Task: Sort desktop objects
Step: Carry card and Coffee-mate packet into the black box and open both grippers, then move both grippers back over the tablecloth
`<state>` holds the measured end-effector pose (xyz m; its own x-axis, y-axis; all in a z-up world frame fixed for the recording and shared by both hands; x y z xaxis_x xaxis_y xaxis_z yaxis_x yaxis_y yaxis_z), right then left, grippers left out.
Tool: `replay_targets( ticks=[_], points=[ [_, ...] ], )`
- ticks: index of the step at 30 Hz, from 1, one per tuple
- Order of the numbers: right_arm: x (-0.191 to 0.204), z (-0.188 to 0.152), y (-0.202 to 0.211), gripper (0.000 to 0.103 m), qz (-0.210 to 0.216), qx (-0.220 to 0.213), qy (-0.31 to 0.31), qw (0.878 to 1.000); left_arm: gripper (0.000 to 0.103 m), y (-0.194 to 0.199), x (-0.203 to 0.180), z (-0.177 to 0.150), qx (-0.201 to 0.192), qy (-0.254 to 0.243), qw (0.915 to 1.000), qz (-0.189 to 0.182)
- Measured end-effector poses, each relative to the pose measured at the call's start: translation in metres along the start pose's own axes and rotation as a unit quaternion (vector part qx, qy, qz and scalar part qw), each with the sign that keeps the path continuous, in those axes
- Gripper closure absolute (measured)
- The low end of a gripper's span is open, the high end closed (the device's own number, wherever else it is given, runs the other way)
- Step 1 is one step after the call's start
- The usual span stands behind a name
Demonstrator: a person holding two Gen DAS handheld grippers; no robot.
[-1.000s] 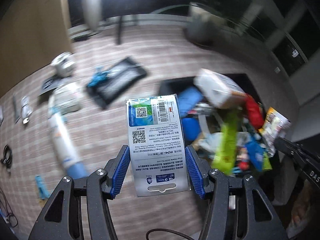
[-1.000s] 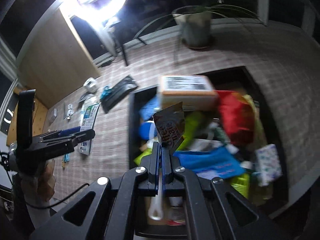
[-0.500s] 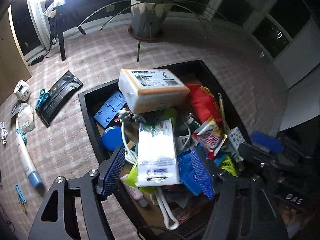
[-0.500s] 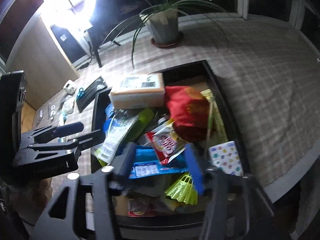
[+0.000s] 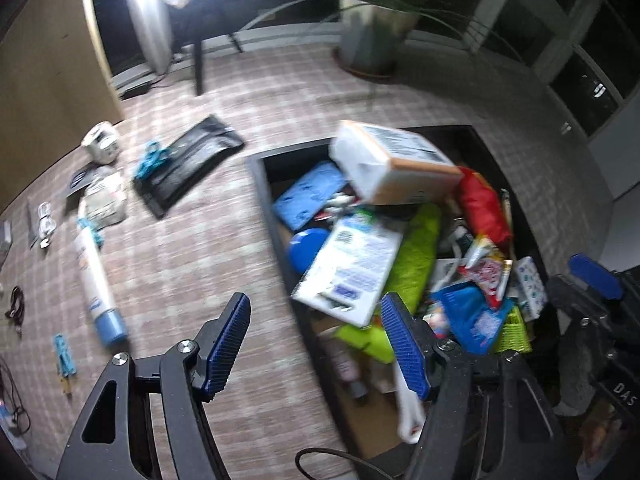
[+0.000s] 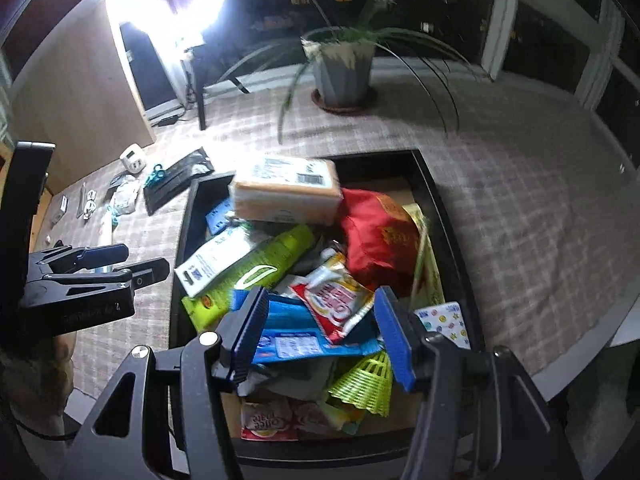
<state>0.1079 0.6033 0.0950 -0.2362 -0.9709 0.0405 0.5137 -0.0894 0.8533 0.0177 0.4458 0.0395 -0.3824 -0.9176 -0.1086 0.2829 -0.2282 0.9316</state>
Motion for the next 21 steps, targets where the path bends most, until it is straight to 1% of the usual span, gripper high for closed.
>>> replay_targets(
  ticks=[4,7,11,18,21],
  points=[
    [0.03,0.003,0.01,0.049,-0.003,-0.023,0.03,0.999,0.037,0.005,0.026,-0.01,-0.003,0.015,0.9998,0.017],
    [0.052,0.008,0.017,0.048,0.006,-0.037,0.043,0.998,0.037,0.01,0.048,-0.019,-0.004,0.033,0.9992,0.021],
    [0.084,0.011,0.018,0.044,0.022,-0.042,0.064,0.997,0.037,0.019,0.078,-0.031,-0.008,0.054,0.9981,0.028],
    [0.135,0.012,0.015,0.044,0.041,-0.044,0.092,0.994,0.037,0.03,0.122,-0.052,-0.01,0.083,0.9959,0.035],
    [0.153,0.011,0.012,0.044,0.045,-0.044,0.102,0.993,0.037,0.033,0.145,-0.059,-0.011,0.103,0.994,0.037]
  ],
)
Point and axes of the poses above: each gripper's, at about its wrist camera, not at the fingertips, and y roughly against the way its jaws point, x to its left, z to its top, the point moved 6 cm from there along -y, roughly the way its jaws point, and after that the axes turned 1 degree about y, right-handed, at the moved point
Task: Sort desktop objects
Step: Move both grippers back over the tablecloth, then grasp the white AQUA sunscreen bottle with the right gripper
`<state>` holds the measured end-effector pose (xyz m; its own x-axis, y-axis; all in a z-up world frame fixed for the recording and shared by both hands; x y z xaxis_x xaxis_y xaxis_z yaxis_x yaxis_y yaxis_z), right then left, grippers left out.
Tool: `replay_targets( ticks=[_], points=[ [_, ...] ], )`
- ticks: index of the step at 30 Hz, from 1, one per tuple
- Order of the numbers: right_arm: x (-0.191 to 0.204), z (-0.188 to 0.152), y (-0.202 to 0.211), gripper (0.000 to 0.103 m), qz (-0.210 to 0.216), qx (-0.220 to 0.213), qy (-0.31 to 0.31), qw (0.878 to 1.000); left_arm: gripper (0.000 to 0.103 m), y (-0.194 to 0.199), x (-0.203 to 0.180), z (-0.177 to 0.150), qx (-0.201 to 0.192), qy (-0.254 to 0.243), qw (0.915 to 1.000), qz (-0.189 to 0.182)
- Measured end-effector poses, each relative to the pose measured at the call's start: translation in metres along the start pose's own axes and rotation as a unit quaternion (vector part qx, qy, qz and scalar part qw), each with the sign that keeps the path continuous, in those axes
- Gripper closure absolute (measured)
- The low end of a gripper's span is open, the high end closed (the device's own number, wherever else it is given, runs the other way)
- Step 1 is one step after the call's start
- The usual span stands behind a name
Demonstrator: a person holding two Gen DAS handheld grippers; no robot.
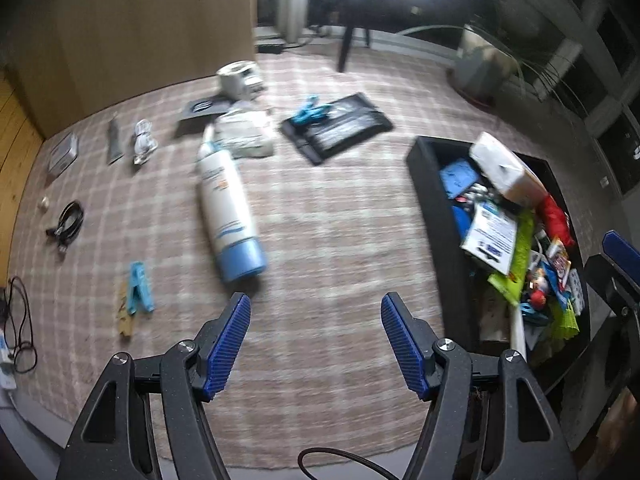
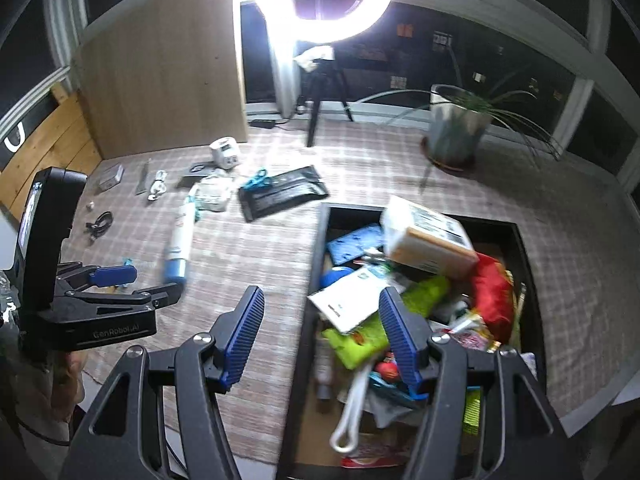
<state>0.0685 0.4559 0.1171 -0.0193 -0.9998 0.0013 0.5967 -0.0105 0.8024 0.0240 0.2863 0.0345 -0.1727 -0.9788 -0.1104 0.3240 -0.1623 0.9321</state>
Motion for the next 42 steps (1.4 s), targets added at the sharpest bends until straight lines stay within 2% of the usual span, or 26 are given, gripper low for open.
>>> replay_targets(
  ticks=[7,14,20,23,28,32,35,38,42],
  points=[
    [0.028,0.005,-0.02,0.044,0.033,0.016,-0.006,0.999,0.037,0.007,0.071,0.0,-0.005,0.058,0.9983,0.01],
    [0.059,0.008,-0.059,0.044,0.086,0.067,-0.023,0.994,0.037,0.005,0.153,-0.013,0.0,0.122,0.9916,0.044],
    [0.087,0.015,-0.095,0.044,0.113,0.102,-0.018,0.988,0.038,-0.01,0.191,-0.028,0.022,0.168,0.9851,0.03],
    [0.101,0.023,-0.113,0.044,0.119,0.109,-0.013,0.987,0.038,-0.016,0.189,-0.029,0.023,0.166,0.9858,0.018],
    [0.12,0.038,-0.148,0.044,0.14,0.13,-0.024,0.981,0.038,-0.033,0.164,-0.013,0.019,0.132,0.991,-0.007],
    [0.137,0.044,-0.178,0.044,0.171,0.163,-0.039,0.971,0.037,-0.055,0.136,0.003,0.027,0.108,0.9932,-0.035],
    [0.144,0.044,-0.199,0.044,0.172,0.19,-0.048,0.965,0.037,-0.073,0.118,0.013,0.034,0.095,0.9934,-0.054],
    [0.145,0.043,-0.218,0.044,0.182,0.217,-0.071,0.956,0.037,-0.087,0.108,0.021,0.04,0.1,0.9908,-0.083],
    [0.149,0.04,-0.237,0.044,0.213,0.247,-0.107,0.939,0.037,-0.099,0.1,0.03,0.037,0.104,0.9891,-0.098]
  ],
)
Point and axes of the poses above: each gripper's, at about its wrist camera, not at the fingertips, and y roughly against the way its jaws point, x to its left, z to its top, the point moved 6 cm from there along -y, roughly the way its jaws point, and after that the axes turned 1 degree about y, right-handed, at the moved point
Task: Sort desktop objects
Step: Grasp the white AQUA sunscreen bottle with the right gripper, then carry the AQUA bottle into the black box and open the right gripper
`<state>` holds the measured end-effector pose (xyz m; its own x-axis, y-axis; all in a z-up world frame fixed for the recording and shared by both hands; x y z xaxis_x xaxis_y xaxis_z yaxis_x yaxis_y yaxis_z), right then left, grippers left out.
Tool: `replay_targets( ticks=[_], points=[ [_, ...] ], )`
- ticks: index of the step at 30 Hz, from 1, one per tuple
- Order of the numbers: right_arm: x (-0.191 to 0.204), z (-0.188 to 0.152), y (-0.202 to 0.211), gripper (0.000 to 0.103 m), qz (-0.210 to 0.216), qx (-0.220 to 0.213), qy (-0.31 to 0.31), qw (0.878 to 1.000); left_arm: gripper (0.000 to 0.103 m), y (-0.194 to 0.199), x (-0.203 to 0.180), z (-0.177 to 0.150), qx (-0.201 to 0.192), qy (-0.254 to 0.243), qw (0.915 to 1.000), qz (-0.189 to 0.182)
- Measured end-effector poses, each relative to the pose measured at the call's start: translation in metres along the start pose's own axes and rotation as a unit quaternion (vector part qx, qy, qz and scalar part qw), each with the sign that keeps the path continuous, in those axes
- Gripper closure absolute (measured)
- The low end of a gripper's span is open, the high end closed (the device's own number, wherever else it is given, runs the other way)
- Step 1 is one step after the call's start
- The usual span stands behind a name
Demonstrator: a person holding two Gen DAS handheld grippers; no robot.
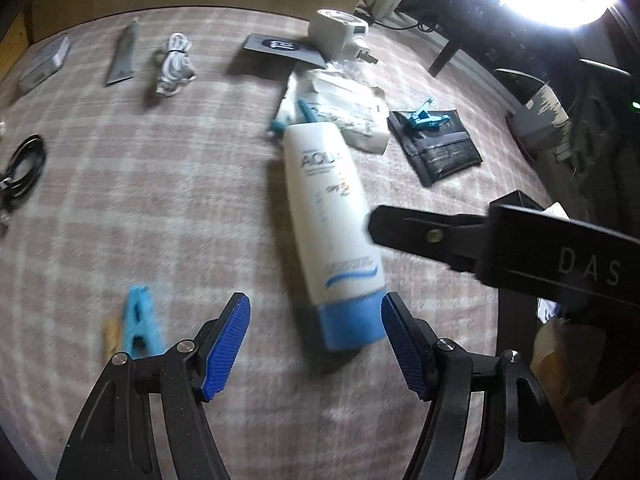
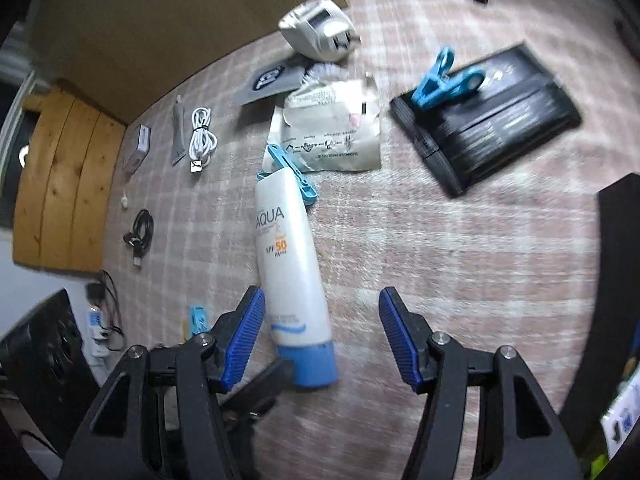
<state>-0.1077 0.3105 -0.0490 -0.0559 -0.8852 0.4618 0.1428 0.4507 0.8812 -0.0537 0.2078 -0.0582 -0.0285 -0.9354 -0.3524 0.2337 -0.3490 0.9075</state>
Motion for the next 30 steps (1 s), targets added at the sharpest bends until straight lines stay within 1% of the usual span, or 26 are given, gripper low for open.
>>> replay_targets(
  ticks=[5,7,9,10,11,12,14,17,20,22,26,28,30],
  points=[
    [0.0,0.0,-0.021,0.046,0.017,0.025,-0.013,0.999,0.038,-0.013,-0.002,0.007,0.003,0.012,0.9996,-0.024],
    [0.002,0.001,-0.022,0.051,0.019,0.017,-0.011,1.0,0.039,-0.015,-0.003,0.01,-0.001,0.012,0.9995,-0.028],
    [0.006,0.001,-0.027,0.066,0.047,0.031,-0.015,0.998,0.044,-0.017,-0.004,0.012,-0.002,0.009,0.9994,-0.034],
    [0.008,0.0,-0.029,0.067,0.06,0.038,-0.019,0.997,0.046,-0.018,-0.005,0.013,-0.001,0.009,0.9992,-0.038],
    [0.009,0.0,-0.03,0.067,0.057,0.036,-0.018,0.998,0.052,-0.018,-0.007,0.014,-0.001,0.006,0.9992,-0.04],
    [0.01,-0.001,-0.03,0.067,0.052,0.032,-0.013,0.998,0.055,-0.018,-0.009,0.014,0.001,0.004,0.999,-0.044],
    [0.011,-0.002,-0.029,0.067,0.049,0.029,-0.009,0.998,0.055,-0.019,-0.011,0.015,0.002,0.004,0.9991,-0.042],
    [0.01,-0.005,-0.024,0.068,0.052,0.027,-0.015,0.998,0.055,-0.016,-0.015,0.014,0.003,0.007,0.9988,-0.049],
    [0.009,-0.009,-0.011,0.068,0.055,0.019,-0.01,0.998,0.056,-0.006,-0.026,0.015,-0.009,-0.01,0.9991,-0.039],
    [0.007,-0.012,0.002,0.068,0.057,0.008,-0.011,0.998,0.056,0.001,-0.037,0.017,-0.014,-0.022,0.999,-0.037],
    [-0.004,-0.017,0.029,0.068,0.071,-0.011,-0.027,0.997,0.058,0.013,-0.062,0.017,-0.018,-0.04,0.9976,-0.053],
    [-0.014,-0.019,0.044,0.068,0.07,-0.026,-0.034,0.997,0.058,0.016,-0.08,0.015,-0.024,-0.061,0.9965,-0.051],
    [-0.027,-0.023,0.061,0.068,0.068,-0.039,-0.046,0.996,0.058,0.017,-0.1,0.013,-0.021,-0.076,0.995,-0.06]
  ],
)
Point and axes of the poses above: each gripper's, at about its wrist camera, not at the fingertips, and y roughly against the way its jaws point, x to its left, z to its top, the point moved 6 cm from there along -y, roughly the way its jaws point, and after that the axes turned 1 degree about y, right-handed, at the moved point
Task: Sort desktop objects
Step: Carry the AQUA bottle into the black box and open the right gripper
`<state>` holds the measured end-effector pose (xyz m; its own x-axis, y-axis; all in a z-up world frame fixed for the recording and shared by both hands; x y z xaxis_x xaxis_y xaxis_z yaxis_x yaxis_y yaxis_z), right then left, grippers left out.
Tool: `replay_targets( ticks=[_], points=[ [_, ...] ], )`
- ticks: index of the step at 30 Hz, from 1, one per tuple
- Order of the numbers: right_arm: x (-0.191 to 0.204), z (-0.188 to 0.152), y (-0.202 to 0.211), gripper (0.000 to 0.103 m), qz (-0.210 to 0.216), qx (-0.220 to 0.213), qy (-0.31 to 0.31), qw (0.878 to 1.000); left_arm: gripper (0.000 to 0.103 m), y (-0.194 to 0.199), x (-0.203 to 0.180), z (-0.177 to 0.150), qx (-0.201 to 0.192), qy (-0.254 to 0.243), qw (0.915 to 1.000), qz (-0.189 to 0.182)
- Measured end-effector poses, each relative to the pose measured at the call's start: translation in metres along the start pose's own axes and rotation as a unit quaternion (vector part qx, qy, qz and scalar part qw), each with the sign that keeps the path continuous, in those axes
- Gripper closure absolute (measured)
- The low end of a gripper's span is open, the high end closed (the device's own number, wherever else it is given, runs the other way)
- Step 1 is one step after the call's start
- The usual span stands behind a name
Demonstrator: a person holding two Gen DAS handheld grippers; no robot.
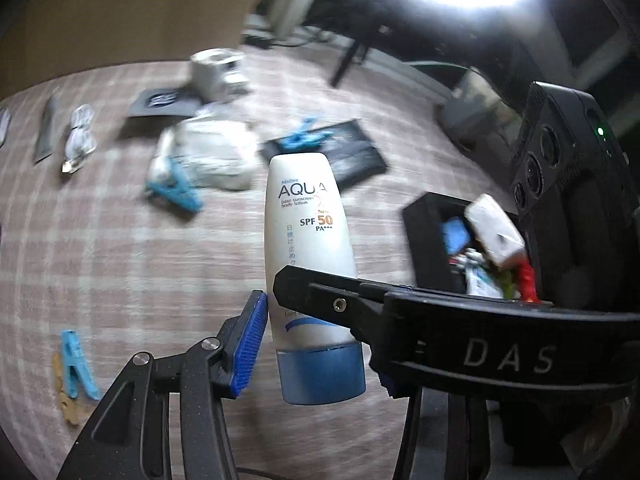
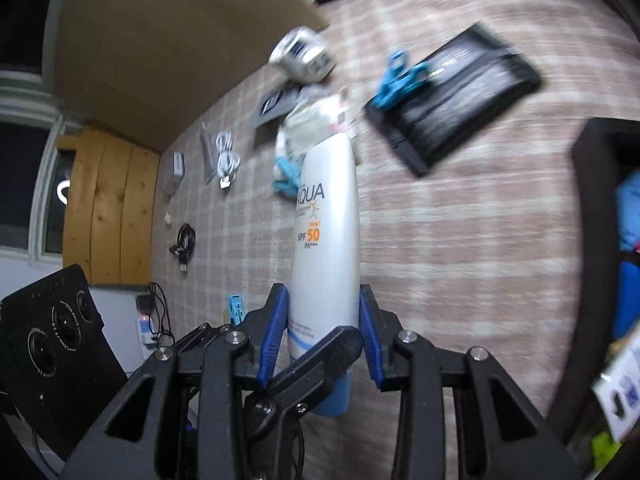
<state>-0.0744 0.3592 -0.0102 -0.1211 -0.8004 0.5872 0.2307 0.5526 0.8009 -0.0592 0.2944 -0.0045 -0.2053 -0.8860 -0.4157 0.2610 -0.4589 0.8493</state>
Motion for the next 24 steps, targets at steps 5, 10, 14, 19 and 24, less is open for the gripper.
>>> replay_targets(
  ticks=[5,10,14,19,24],
  points=[
    [-0.036,-0.008,0.058,0.068,0.003,-0.038,-0.029,0.999,0.058,0.001,-0.056,-0.003,0.004,-0.053,0.9984,-0.021],
    [-0.079,-0.022,0.113,0.068,-0.01,-0.079,-0.06,0.995,0.058,-0.006,-0.125,-0.012,0.017,-0.11,0.9924,-0.053],
    [-0.118,-0.038,0.153,0.068,-0.021,-0.109,-0.096,0.989,0.058,-0.016,-0.172,-0.022,0.033,-0.148,0.9858,-0.072],
    [-0.154,-0.049,0.189,0.068,-0.035,-0.138,-0.12,0.983,0.058,-0.029,-0.227,-0.034,0.052,-0.193,0.9754,-0.092],
    [-0.185,-0.055,0.227,0.051,-0.108,-0.184,-0.123,0.969,0.041,-0.038,-0.256,-0.037,0.055,-0.206,0.9732,-0.086]
  ],
)
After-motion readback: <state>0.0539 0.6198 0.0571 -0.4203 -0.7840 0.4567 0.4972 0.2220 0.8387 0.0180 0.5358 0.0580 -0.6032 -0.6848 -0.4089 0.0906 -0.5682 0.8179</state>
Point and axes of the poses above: each gripper's, at about its wrist camera, not at the fingertips, and y roughly against the way its jaws point, x to its left, z to its top, the point moved 6 cm from there along -y, roughly the way its jaws point, and after that the axes turned 1 degree about y, right-handed, at the moved point
